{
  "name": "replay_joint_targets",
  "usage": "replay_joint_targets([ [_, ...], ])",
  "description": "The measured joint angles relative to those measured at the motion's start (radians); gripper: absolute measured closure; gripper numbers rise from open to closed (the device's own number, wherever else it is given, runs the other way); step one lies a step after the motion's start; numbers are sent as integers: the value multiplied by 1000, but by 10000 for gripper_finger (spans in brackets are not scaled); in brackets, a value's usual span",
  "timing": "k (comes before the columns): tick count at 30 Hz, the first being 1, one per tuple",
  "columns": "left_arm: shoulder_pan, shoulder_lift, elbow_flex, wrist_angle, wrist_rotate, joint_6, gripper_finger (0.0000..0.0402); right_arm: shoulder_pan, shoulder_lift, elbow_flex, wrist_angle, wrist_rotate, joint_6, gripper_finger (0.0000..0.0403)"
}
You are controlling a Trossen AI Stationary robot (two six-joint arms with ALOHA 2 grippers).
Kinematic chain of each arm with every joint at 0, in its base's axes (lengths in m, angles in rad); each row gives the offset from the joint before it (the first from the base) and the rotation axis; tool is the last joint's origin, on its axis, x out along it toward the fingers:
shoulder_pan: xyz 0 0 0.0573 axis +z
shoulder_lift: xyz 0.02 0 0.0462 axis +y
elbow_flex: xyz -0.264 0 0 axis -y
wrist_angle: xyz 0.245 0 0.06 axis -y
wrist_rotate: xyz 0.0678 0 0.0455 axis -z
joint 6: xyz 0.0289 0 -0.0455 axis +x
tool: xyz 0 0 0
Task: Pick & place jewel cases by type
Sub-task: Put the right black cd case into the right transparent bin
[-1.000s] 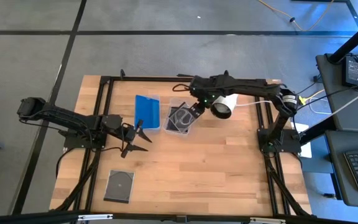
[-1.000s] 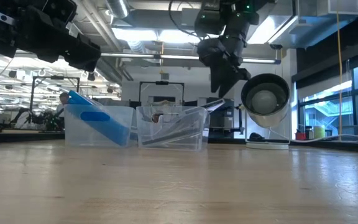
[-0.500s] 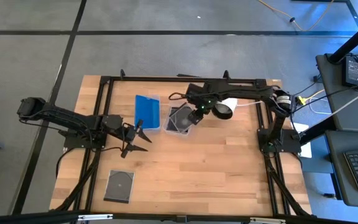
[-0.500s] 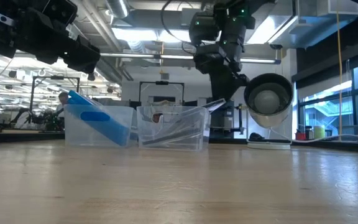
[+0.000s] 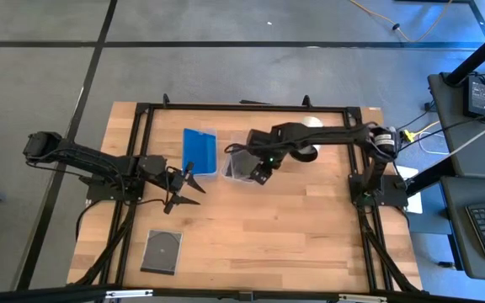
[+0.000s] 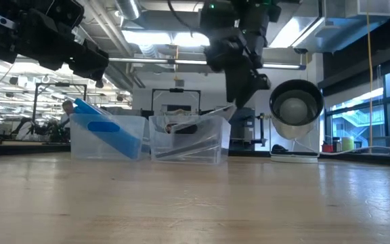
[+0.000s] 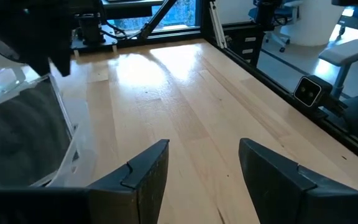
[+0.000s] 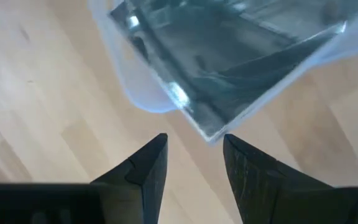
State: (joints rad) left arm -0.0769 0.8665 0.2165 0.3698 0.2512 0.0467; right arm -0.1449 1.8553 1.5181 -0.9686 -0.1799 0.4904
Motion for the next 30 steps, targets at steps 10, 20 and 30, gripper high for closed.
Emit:
replay_joint_targets([
  [10,0,0,0,0,0,0,206,31,0,0,103,-6,3,244],
  [20,0,0,0,-4,0,-5,206,54,35,0,152,-80,-54,244],
  [30,0,0,0,-9,0,-7,209,112,31,0,180,98,-145,244],
])
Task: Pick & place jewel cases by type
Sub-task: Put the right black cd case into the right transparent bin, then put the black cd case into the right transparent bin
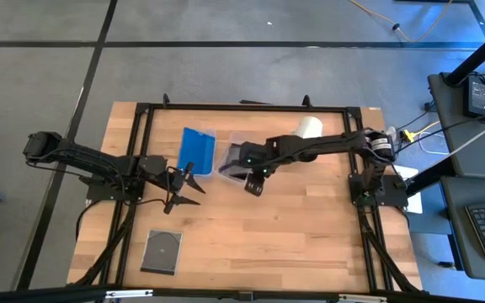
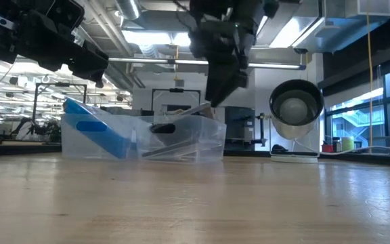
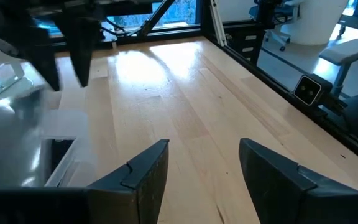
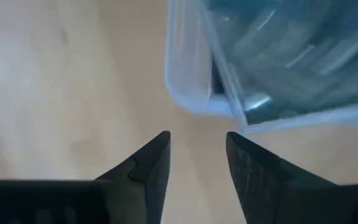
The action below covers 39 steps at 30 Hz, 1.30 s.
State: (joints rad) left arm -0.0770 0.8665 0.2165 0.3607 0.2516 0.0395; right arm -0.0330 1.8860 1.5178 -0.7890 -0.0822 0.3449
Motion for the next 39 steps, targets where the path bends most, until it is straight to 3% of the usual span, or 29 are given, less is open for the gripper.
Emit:
replay_joint_targets([
  [5,0,0,0,0,0,2,206,90,-1,1,84,274,-217,244],
  [8,0,0,0,0,0,16,208,126,-1,1,94,391,-241,244],
  [16,-3,0,0,0,3,16,208,192,-1,0,65,410,-169,244],
  [21,-22,0,0,2,9,-69,206,289,0,-67,249,516,-202,244],
  [24,-28,0,0,6,8,-115,209,331,1,-156,470,517,-204,244],
  [28,-31,0,1,36,8,-123,210,347,2,-324,829,377,-252,244],
  [32,-93,1,57,-21,-36,-122,211,346,4,-427,1034,324,-269,244],
  [36,-220,9,197,-328,-240,-139,213,343,4,-443,1057,324,-289,244],
  [39,-335,46,315,-601,-406,-250,213,337,4,-435,1056,324,-328,244],
])
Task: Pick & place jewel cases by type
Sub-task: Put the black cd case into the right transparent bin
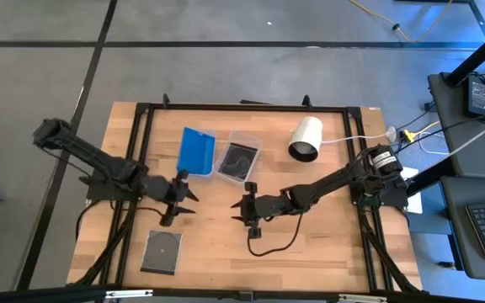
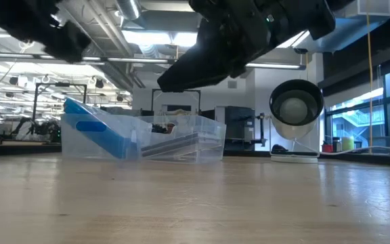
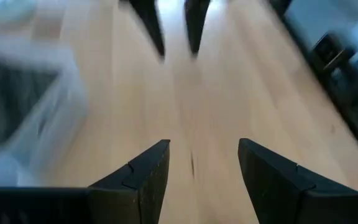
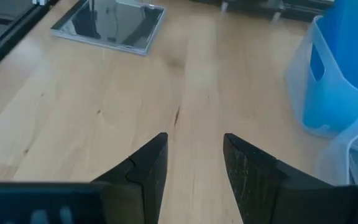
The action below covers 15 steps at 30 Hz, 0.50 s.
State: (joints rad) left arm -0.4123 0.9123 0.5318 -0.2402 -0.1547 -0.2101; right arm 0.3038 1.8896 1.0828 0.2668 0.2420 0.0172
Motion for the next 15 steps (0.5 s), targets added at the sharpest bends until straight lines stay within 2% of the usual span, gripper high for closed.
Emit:
replay_joint_targets([
  [2,-74,42,70,-138,-56,-117,213,-8,0,1,-3,-1,-25,244],
  [4,-147,92,132,-245,-68,-241,213,-20,0,1,-16,0,-36,244],
  [8,-273,225,234,-354,-65,-468,218,-45,0,1,-65,0,-48,244],
  [11,-352,334,288,-432,-14,-618,229,-59,0,1,-88,0,-47,244],
  [15,-420,463,323,-501,105,-830,246,-70,0,-2,-84,0,-48,244],
])
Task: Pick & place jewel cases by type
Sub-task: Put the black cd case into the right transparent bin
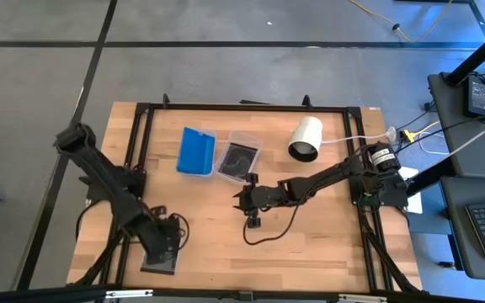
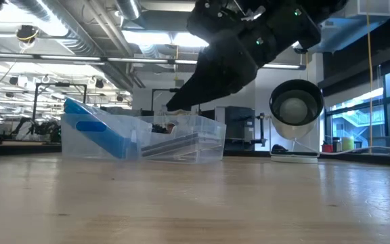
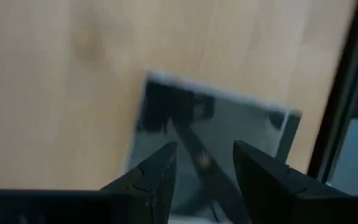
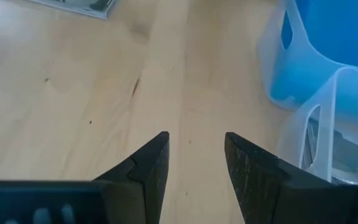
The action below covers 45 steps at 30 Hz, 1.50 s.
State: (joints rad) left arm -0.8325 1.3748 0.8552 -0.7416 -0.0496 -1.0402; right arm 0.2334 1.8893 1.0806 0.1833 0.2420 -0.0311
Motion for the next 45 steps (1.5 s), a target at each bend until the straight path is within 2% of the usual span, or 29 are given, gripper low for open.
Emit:
replay_joint_targets([
  [4,-38,88,3,-1,78,-123,265,-9,0,0,2,0,-2,244],
  [8,-52,140,3,-21,94,-141,286,-15,0,0,4,0,-1,244],
  [15,-43,182,3,-118,72,-122,339,-15,0,0,5,0,1,244],
  [24,4,183,3,-88,71,-40,397,-15,0,0,3,0,1,244],
  [35,70,183,3,-56,41,62,398,-15,0,-1,-7,0,0,244],
  [45,113,183,3,40,37,164,399,-15,0,-1,-48,0,1,244],
])
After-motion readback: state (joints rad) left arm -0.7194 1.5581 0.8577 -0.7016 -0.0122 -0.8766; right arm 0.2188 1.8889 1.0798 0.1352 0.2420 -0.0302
